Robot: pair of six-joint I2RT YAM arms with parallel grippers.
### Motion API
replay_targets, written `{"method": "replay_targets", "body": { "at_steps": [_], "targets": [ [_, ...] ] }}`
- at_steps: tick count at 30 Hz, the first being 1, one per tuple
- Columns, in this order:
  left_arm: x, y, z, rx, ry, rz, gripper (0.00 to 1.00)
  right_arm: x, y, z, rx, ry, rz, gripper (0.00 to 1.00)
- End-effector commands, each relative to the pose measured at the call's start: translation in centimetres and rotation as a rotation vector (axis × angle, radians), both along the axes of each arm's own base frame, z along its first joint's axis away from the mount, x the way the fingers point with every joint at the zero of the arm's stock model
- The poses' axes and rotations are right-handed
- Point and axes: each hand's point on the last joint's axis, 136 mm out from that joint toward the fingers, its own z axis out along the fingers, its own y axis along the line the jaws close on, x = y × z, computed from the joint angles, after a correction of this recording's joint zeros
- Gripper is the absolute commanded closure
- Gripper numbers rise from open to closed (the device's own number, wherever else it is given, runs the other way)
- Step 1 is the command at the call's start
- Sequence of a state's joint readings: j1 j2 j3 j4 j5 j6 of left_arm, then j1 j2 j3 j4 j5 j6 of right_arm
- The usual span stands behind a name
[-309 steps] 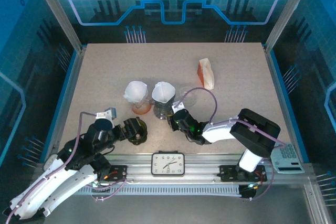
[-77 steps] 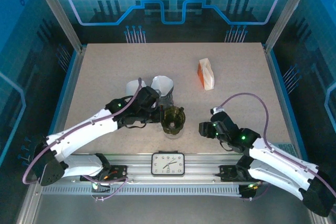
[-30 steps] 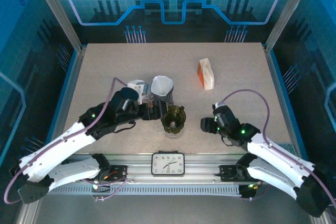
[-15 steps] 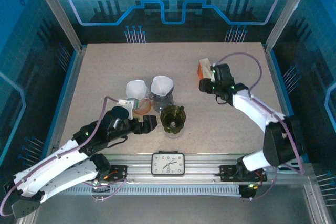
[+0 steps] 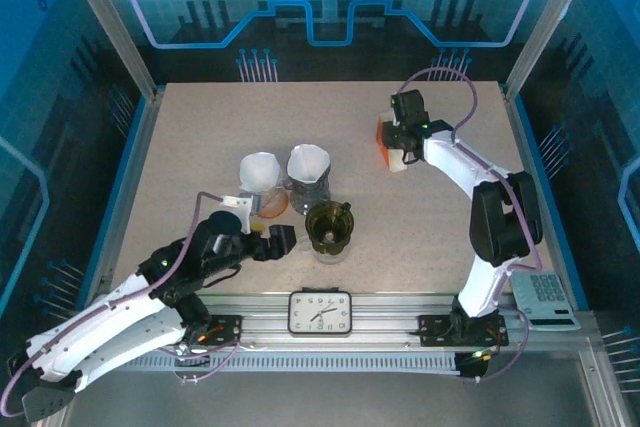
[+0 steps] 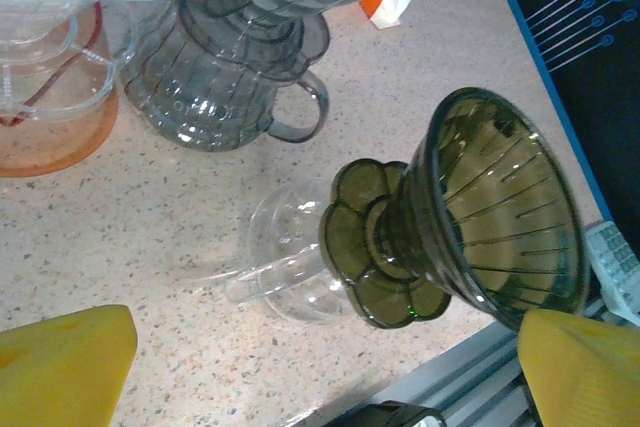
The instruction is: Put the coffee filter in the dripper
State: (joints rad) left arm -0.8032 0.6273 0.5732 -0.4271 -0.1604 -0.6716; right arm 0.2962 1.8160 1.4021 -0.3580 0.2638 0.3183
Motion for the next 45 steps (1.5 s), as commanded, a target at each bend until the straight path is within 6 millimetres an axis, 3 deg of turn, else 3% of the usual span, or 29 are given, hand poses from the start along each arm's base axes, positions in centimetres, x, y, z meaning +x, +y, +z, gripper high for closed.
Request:
{"method": "replay_targets", "body": {
  "at_steps": [1,13,27,30,37,45],
  "targets": [
    [0.5,0.5,-0.4,0.037,-0.034,0.017,0.01,0.6,-1.9,-0.6,-0.082,0.03,-0.018,0.7],
    [0.9,0.8,-1.6,0.075,-0.025,0.036,0.01,1.7,-2.1,-2.3,-0.119,0.067,-0.003,0.72],
    [0.9,0.9,-2.1,0.084,-0.015,0.043,0.01,1.8,-1.9,-3.3,-0.112,0.086,0.019,0.93],
    [0.9,0.9,-2.3,0.086,-0.012,0.044,0.01,1.7,-1.9,-3.0,-0.106,0.078,0.016,1.0],
    [0.9,0.9,-2.3,0.08,-0.009,0.042,0.01,0.6,-1.9,-0.4,-0.095,0.013,0.005,1.0],
    [0.9,0.9,-2.1,0.066,-0.01,0.046,0.01,-3.2,-2.2,1.9,-0.068,-0.004,-0.02,1.0]
  ]
}}
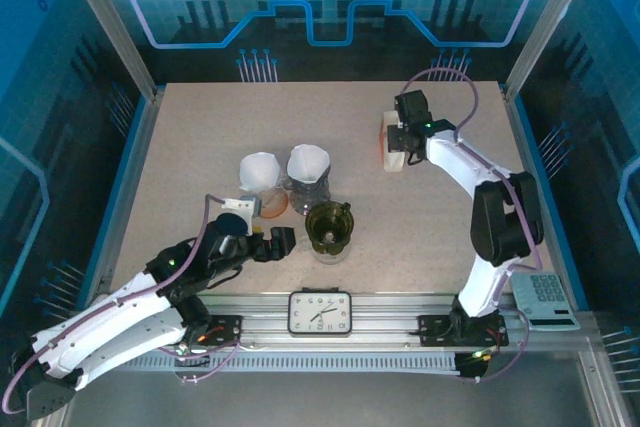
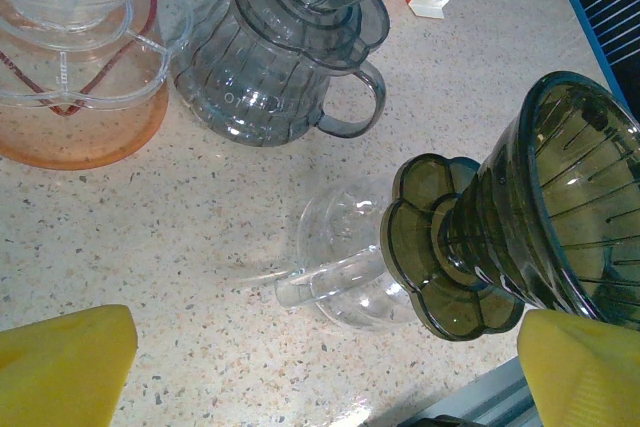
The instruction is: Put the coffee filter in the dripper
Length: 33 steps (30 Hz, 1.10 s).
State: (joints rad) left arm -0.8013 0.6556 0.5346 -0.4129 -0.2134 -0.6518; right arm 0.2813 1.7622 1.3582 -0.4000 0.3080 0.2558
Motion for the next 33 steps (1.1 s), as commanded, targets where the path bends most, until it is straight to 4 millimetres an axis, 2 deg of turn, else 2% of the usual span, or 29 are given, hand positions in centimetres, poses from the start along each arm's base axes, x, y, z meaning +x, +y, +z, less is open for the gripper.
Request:
{"method": "replay_targets", "body": {
  "at_steps": [1,4,10,17,20,24,28,33],
  "targets": [
    [0.3,0.1,0.1,-0.008,-0.014,0.011,0.01,-2.2,-0.1,2.2,0.02,-0.033,-0.019,1.0],
    [0.3,0.0,0.5,-0.016,-0.019,0.009,0.01,-4.4,-0.1,3.2,0.029,-0.041,-0.016,1.0],
    [0.3,-0.1,1.3,-0.024,-0.019,0.007,0.01,-10.0,0.5,6.0,0.076,-0.078,0.028,1.0],
    [0.0,-0.4,1.7,-0.035,-0.002,-0.012,0.01,-18.4,2.0,9.7,0.125,-0.107,0.152,1.0],
    [-0.1,-0.2,1.9,-0.033,0.001,-0.008,0.01,-21.9,3.1,11.7,0.218,-0.103,0.233,1.0],
    [-0.2,0.0,2.2,-0.029,-0.003,-0.004,0.01,-25.9,5.5,13.7,0.326,-0.007,0.372,1.0],
    [-0.2,0.1,2.3,-0.024,-0.004,-0.003,0.01,-28.5,8.0,15.2,0.382,0.08,0.464,1.0],
    [-0.2,-0.1,2.5,-0.031,-0.004,-0.014,0.01,-30.0,10.8,15.2,0.362,0.211,0.533,1.0]
  ]
}}
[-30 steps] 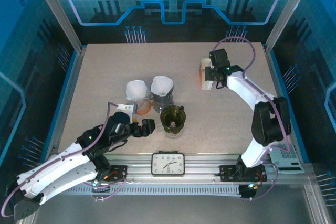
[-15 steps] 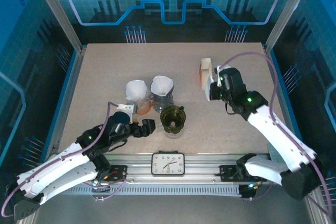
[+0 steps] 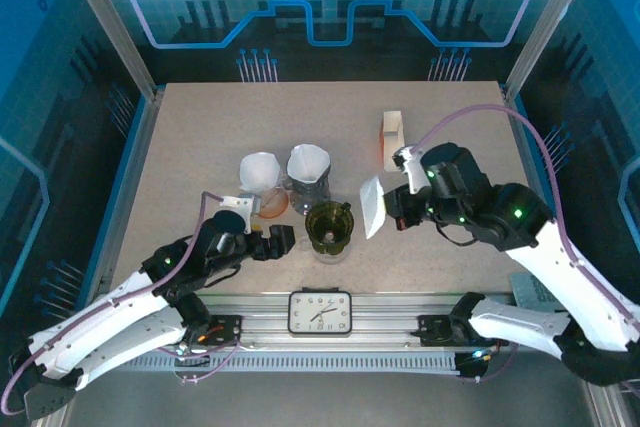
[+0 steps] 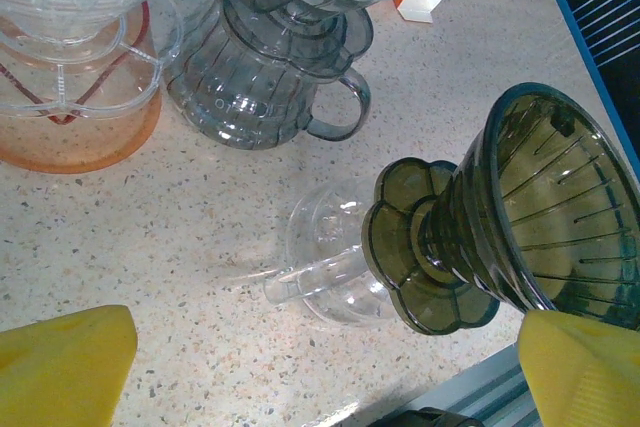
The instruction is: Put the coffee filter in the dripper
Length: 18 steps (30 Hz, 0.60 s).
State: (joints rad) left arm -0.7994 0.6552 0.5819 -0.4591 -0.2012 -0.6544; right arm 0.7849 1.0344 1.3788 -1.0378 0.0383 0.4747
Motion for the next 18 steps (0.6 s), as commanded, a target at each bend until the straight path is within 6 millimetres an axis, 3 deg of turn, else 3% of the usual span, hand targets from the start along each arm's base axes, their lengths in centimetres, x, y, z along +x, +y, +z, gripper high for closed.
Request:
{"method": "replay_targets", "body": {
  "at_steps": [1,18],
  "targets": [
    [0.0,-0.1,1.3,-0.023,-0.012,-0.008,0.01,-2.2,1.1,-1.3,-0.045,0.146,0.056,1.0],
    [-0.5,-0.1,1.8,-0.038,-0.039,-0.037,0.01,-0.6,4.3,-2.7,-0.185,0.351,0.072,1.0]
  ]
}}
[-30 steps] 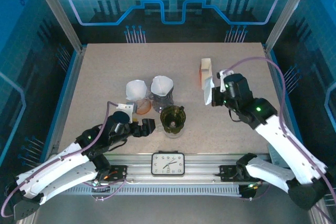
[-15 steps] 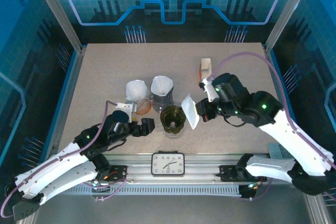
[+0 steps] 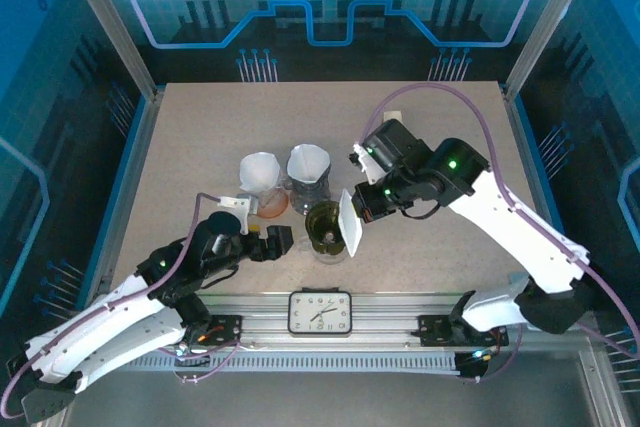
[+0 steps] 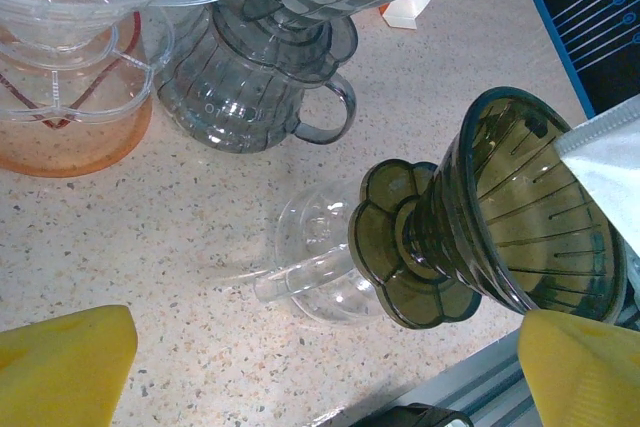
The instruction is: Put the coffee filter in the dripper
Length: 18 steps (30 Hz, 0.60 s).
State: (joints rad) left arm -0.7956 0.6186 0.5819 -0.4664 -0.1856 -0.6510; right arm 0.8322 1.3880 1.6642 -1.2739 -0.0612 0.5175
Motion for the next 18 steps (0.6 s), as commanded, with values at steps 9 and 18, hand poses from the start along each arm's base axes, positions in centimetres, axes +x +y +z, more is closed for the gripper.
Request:
{"method": "replay_targets", "body": {
  "at_steps": [9,18],
  "targets": [
    [-0.4,-0.2,0.8,-0.019,-0.021,-0.034,0.01,0.7,0.9,-2.1,-0.108,0.109,-0.006,1.0],
    [-0.4,-0.3,1.2,-0.028,-0.031,-0.04,0.01,2.3,1.3,-2.9,-0.173,0.101,-0.024,1.0]
  ]
}}
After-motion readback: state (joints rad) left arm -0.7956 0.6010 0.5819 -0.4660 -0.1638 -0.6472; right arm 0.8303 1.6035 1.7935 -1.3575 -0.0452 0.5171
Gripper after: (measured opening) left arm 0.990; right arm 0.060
